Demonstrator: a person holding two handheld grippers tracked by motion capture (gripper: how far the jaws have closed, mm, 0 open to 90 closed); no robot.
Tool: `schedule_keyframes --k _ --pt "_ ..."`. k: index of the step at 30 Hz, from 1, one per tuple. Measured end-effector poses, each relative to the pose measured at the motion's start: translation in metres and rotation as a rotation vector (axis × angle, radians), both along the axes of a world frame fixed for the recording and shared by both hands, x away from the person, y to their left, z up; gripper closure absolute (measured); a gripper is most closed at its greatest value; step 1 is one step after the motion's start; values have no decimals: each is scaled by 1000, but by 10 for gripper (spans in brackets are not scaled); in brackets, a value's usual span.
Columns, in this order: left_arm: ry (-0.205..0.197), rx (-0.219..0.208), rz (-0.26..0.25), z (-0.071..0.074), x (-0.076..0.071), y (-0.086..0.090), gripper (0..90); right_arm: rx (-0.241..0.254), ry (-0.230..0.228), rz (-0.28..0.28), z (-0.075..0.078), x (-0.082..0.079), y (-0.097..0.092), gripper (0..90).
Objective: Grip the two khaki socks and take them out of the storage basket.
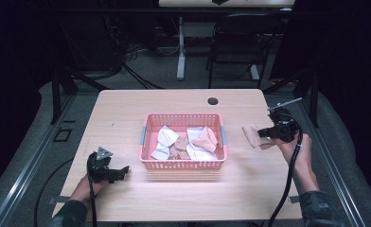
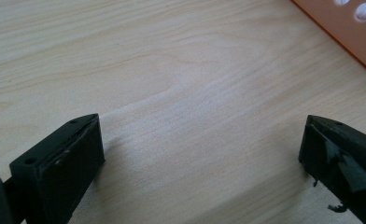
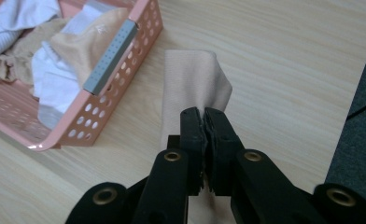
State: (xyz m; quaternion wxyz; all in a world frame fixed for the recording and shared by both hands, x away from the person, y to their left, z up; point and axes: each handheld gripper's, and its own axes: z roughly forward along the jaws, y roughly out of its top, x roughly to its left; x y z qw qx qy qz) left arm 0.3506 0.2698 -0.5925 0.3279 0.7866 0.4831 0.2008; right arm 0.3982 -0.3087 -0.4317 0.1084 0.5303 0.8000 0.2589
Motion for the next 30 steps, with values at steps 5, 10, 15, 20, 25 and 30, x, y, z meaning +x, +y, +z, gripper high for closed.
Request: schedule_keyframes --k 5,10,15,20,25,30 --pt "0 0 0 0 0 0 0 -18 65 -7 -18 8 0 865" --pt "0 0 0 0 0 0 0 -37 95 -12 -28 12 0 865" --pt "0 0 0 0 0 0 0 -47 153 -18 -43 19 0 864" --pt "0 0 0 0 0 0 0 -50 185 -21 -51 24 1 863" --pt "0 0 0 0 0 0 0 -35 203 -23 -55 26 -1 862" --pt "0 0 0 0 0 0 0 -42 219 -31 -62 26 -2 859"
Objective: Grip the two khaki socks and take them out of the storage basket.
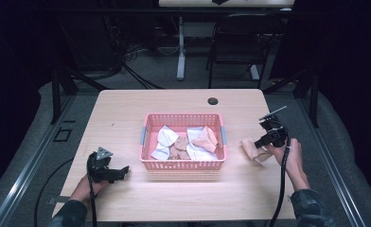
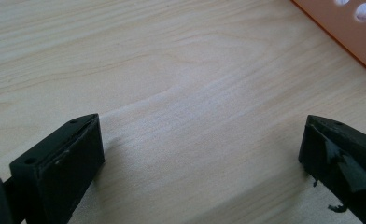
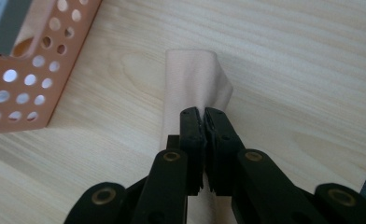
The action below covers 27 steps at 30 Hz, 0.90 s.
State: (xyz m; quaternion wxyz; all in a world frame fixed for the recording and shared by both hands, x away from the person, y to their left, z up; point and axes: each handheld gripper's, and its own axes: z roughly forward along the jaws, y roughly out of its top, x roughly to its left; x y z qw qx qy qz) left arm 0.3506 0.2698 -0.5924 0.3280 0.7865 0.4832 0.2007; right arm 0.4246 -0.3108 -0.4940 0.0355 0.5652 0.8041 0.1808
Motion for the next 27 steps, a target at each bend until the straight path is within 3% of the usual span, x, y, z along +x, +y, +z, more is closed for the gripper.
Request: schedule_keyframes --k 7,8,9,11,12,14,16,24,27 --pt "1 3 -2 0 0 0 0 -32 4 -22 -5 1 1 767" --pt "1 3 -2 0 0 0 0 -34 4 -21 -5 1 0 689" --pt "1 3 -2 0 0 0 0 -34 4 -21 -5 1 0 689" --pt "2 2 -2 0 0 0 0 -38 2 -19 -2 0 0 527" --pt "2 2 -2 0 0 0 0 -20 -25 -35 -2 -1 0 476" --pt "1 3 -2 0 0 0 0 -14 -27 -21 3 -2 -2 352" --pt "1 3 -2 0 0 0 0 21 -68 -41 10 -5 -4 231" --pt "2 3 -2 0 0 0 0 84 -106 22 28 -14 1 50" --pt "1 2 -2 0 0 0 0 84 -116 36 33 -16 5 24"
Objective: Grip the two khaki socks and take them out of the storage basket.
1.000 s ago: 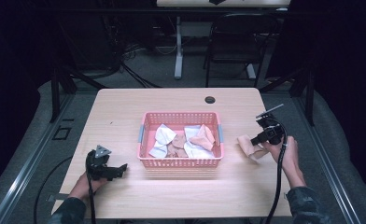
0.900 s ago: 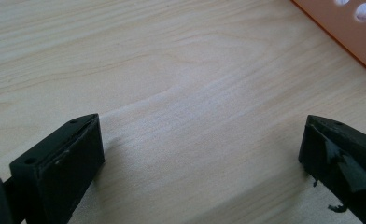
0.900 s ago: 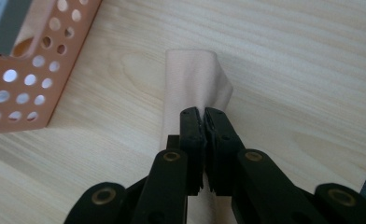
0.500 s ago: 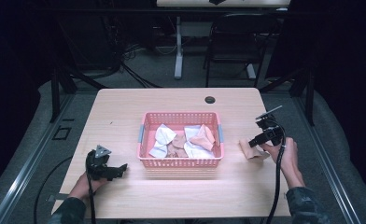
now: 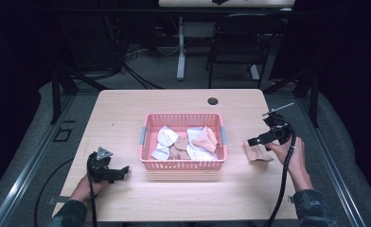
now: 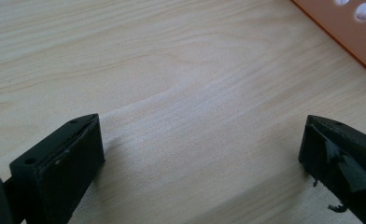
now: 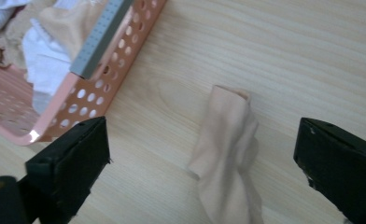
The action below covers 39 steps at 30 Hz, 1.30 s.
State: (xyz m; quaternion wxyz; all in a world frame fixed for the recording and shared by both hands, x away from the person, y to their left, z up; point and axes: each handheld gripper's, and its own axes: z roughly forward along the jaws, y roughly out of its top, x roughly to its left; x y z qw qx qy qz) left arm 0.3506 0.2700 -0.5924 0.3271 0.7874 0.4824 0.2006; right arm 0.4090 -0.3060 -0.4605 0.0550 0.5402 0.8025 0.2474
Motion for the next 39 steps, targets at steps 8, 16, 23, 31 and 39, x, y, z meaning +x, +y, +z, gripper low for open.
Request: schedule_keyframes --k 8,16,23,31,39 --pt "0 1 0 0 0 0 0 -26 -56 54 18 -7 19 0" --pt "0 1 0 0 0 0 0 -25 -94 85 30 -11 28 0" --pt "1 0 0 0 0 0 0 -21 -111 109 41 -12 38 0" --pt "0 0 0 0 0 0 0 -24 -121 152 55 -9 54 0" --pt "0 1 0 0 0 0 0 -28 -127 191 60 -5 73 0"
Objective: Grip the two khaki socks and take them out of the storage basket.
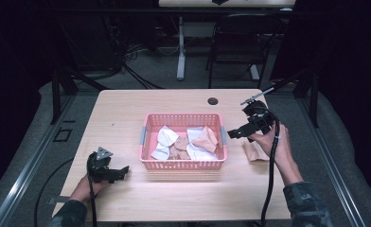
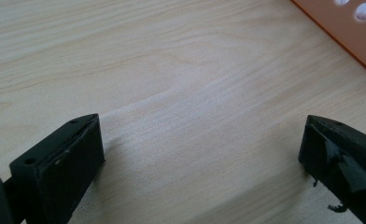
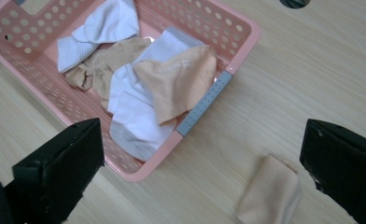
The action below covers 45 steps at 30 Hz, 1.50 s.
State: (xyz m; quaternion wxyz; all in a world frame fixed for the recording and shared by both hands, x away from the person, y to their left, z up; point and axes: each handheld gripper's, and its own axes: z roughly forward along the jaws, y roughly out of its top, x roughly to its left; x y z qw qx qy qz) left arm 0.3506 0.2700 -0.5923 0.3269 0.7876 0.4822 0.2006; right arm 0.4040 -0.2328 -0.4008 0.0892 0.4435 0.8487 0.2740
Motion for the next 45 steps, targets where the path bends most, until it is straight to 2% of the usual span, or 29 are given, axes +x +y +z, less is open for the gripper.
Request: schedule_keyframes --k 9,14,19,24,25,29,35,37,38,40,41,45 --pt "0 0 0 0 0 0 0 -4 -10 37 5 6 23 0" --pt "0 0 0 0 0 0 0 -29 -3 70 5 9 37 0" --pt "0 0 0 0 0 0 0 -35 21 99 -1 17 50 0" --pt "0 0 0 0 0 0 0 -17 26 110 -5 21 59 0" --pt "-1 0 -1 0 0 0 0 -34 33 123 -4 21 60 0" --pt "0 0 0 0 0 0 0 -28 36 151 -8 25 68 0" --pt "-1 0 -1 0 0 0 0 -13 50 159 -18 31 78 0" --pt "1 0 0 0 0 0 0 -27 71 163 -23 33 81 0" --pt "0 0 0 0 0 0 0 -26 79 158 -31 35 85 0" --pt "0 0 0 0 0 0 0 -29 89 158 -35 36 87 1" --pt "0 0 0 0 0 0 0 -41 109 168 -37 38 88 2" --pt "0 0 0 0 0 0 0 -49 132 152 -47 45 90 30"
